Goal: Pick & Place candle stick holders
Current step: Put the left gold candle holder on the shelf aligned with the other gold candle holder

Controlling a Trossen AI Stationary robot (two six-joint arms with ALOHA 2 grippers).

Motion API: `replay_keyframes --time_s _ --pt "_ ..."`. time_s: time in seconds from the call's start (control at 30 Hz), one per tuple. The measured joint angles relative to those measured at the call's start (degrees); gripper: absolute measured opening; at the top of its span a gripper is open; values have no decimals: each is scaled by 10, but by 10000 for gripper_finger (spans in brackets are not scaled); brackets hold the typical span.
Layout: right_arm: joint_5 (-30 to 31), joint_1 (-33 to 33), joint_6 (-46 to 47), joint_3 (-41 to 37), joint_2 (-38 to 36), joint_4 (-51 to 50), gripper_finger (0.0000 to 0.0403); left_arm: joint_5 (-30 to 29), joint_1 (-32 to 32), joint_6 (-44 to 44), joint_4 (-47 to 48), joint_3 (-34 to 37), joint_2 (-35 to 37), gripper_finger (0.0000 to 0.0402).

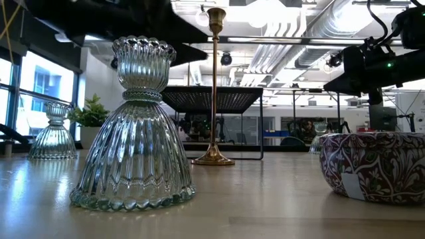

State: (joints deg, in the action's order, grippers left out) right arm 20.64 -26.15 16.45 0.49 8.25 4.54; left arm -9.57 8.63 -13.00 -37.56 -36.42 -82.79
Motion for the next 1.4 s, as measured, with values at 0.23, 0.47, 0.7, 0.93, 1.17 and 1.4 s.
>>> replay_keyframes --time_s 0.23,0.47,0.7,0.93,1.17,1.4 --pt "0 0 0 0 0 0 0 -46 0 29 0 -37 -35 246" --pt "0 0 0 0 0 0 0 -52 0 61 -4 -57 -37 195" --pt "0 0 -2 0 0 0 0 -47 0 88 -9 -60 -37 109" --pt "0 0 -4 0 0 0 0 -24 0 102 -30 -60 -27 40" --pt "0 0 -4 0 0 0 0 -4 2 113 80 -102 56 43" --pt "0 0 -4 0 0 0 0 -2 0 126 228 -189 123 44"
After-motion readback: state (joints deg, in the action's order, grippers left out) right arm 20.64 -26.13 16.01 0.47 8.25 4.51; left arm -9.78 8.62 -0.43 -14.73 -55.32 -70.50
